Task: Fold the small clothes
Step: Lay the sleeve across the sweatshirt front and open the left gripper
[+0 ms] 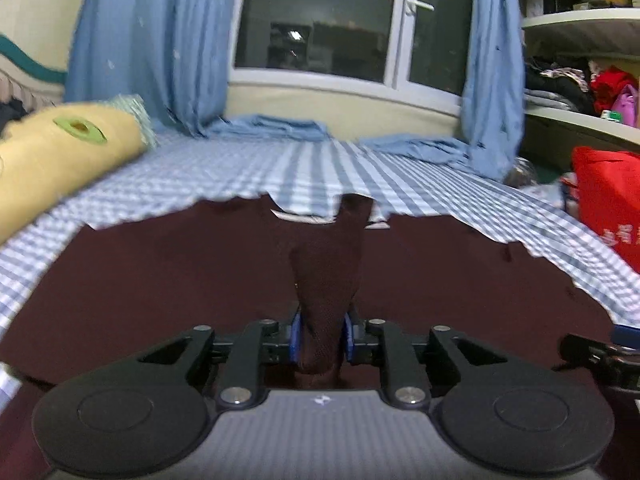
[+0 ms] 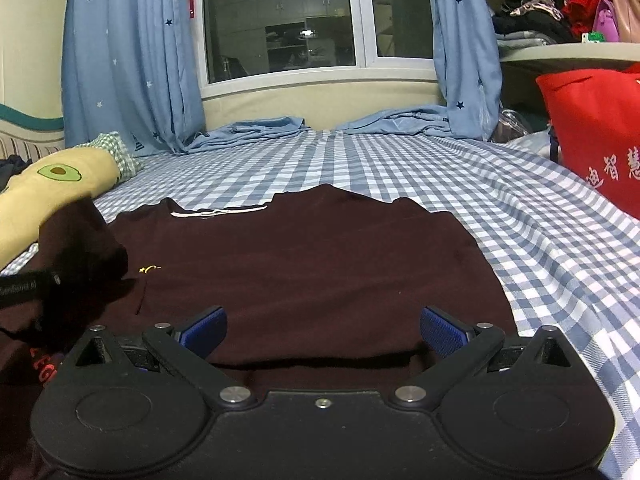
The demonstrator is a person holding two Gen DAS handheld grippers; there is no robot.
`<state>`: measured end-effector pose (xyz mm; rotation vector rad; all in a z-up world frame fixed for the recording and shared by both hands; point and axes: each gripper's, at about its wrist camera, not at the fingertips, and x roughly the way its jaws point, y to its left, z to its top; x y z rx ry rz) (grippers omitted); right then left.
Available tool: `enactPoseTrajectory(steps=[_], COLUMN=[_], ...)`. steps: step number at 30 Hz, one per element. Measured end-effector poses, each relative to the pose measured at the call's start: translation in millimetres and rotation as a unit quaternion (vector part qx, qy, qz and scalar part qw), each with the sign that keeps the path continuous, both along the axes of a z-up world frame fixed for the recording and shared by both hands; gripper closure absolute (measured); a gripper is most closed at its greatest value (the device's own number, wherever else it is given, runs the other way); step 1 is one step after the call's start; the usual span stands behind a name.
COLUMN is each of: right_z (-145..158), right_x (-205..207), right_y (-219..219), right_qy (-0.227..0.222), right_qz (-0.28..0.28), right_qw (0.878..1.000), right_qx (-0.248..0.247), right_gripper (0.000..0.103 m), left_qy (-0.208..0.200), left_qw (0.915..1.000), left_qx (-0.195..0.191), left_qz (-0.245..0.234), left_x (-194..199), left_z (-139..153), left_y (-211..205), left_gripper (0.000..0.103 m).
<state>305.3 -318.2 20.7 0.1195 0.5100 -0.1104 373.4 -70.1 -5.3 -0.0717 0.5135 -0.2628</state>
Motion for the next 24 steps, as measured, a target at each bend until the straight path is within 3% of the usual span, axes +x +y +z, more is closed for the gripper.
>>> enactPoseTrajectory(steps=[2,5,8,13,19,24], right_z=[-0.3,-1.1,-2.5,-4.3,1.4,0.4], right_x=[2.0,2.5,4.4,10.7,26.6,42.8], right_y=[1.0,6.2,13.3,21.4,39.0,64.3], right_qy=[0.000,0.002,0.006,0.009,0.009,0.016], right_qz=[0.004,0.020,0.038,0.069,0.104,0.119], right_qw=[1.000,1.000,0.999,0.995,0.988,0.990], right_qx=[0.008,0.023,0.035,0.076,0.115,0.077], right_gripper=[0.000,0.000,0.000,0.001,0.001,0.001], left_qy=[0.012,0.019,0.022,0.010,0.016,0.028], left_qw=[0.9997,0.9989,0.9981,0.9991,0.9951,0.9825], left_qx=[-0.013,-0.035,-0.052,-0.037,-0.009,0.028], left_qz=[-0.016,-0.024,-0.025,0.020,0.097,0.182], left_x=[0.7,-0.4,-5.2,-18.3,-12.7,16.9], left_z=[-1.7,0.0,3.8,14.9,19.0,14.7], left_y=[5.3,18.3,35.4,69.5,115.6,153.3], left_gripper=[0.058,0.034,0.022,0.011,0.007,0.003])
